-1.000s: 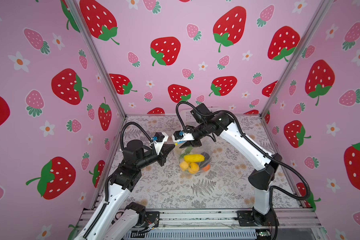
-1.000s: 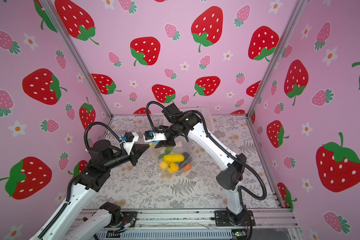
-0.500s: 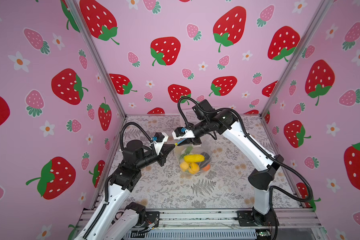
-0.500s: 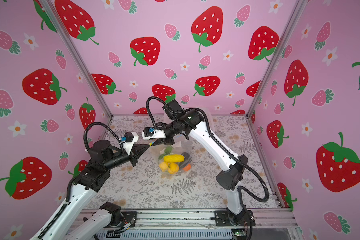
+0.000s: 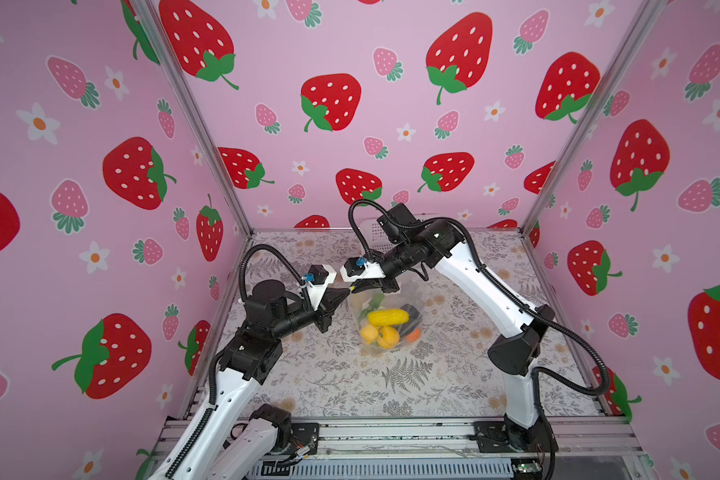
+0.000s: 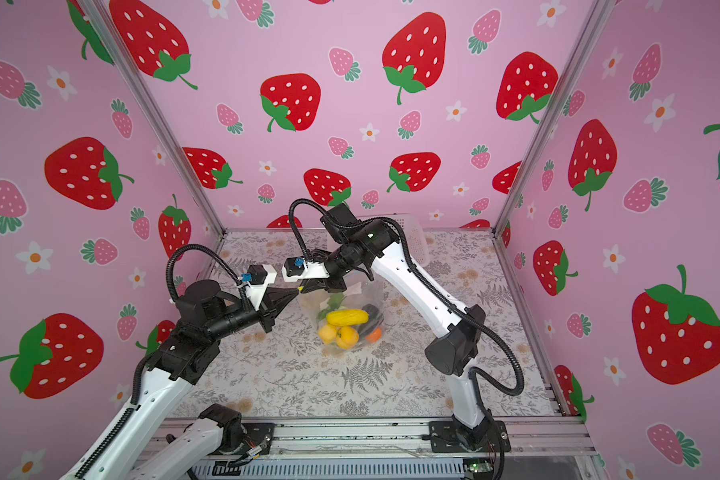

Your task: Place the food in the zip-top bag and seal the zipper

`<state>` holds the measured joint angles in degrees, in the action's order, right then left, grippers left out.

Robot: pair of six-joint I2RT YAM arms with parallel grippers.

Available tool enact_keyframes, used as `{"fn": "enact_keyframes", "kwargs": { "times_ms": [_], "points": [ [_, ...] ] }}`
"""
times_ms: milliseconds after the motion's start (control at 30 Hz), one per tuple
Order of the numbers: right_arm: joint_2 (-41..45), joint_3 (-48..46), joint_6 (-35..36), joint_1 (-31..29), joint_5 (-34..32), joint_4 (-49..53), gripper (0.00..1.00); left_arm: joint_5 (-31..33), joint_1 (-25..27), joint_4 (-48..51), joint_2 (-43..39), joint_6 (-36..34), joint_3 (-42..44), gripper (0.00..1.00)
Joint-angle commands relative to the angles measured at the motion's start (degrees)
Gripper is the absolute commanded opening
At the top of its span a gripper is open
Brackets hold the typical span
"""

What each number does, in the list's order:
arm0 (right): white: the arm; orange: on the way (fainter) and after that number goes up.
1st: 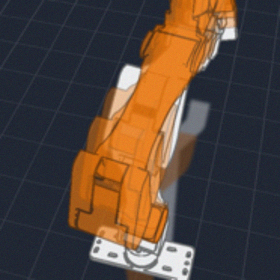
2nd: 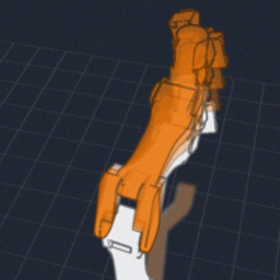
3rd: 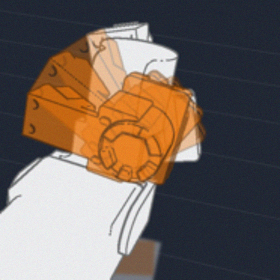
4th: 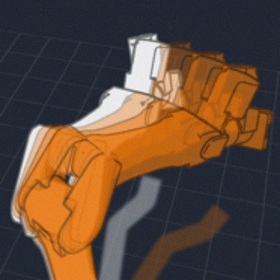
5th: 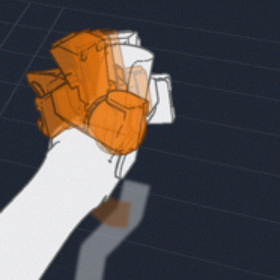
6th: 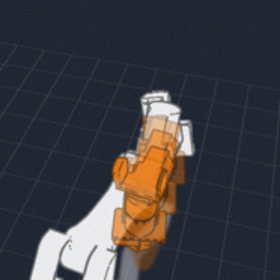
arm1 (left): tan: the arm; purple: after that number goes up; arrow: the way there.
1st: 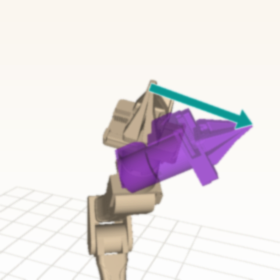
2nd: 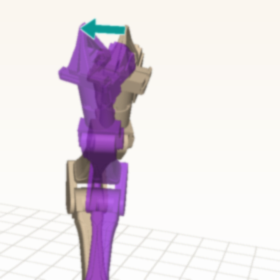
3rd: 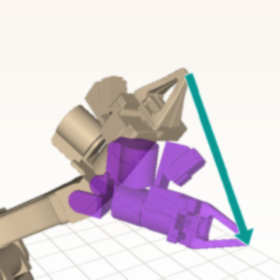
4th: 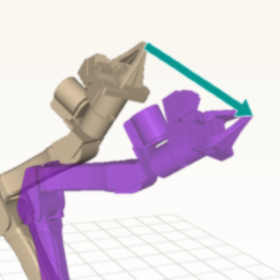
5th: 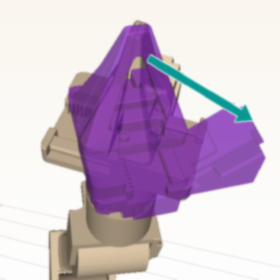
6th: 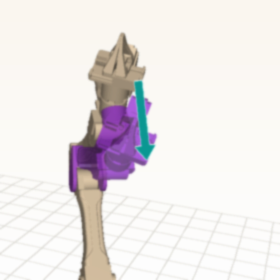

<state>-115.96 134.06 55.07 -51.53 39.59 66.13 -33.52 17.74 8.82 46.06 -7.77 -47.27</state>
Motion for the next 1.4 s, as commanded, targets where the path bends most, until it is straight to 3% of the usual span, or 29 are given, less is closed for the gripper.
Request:
{"fn": "enact_keyframes", "kwargs": {
  "times_ms": [0, 1000, 1367],
  "points": [
    [0.3, 1.9, 0.6, -0.2, 1.9, 1.6, 0.09, -1.3, 0.4, -1.7, -0.8, -1.1, -1.5, 0.00],
    [1.1, 1.8, 2.3, 2.6, -0.5, 4.4, 0.06, 6.9, 0.4, 0.6, -2.1, -0.5, -1.4, 0.00],
    [1.6, 1.7, 2.3, 4.3, -0.6, 5.1, 0.06, 13.4, 0.3, 1.8, -1.6, 0.0, -2.3, 0.00]
  ]
}}
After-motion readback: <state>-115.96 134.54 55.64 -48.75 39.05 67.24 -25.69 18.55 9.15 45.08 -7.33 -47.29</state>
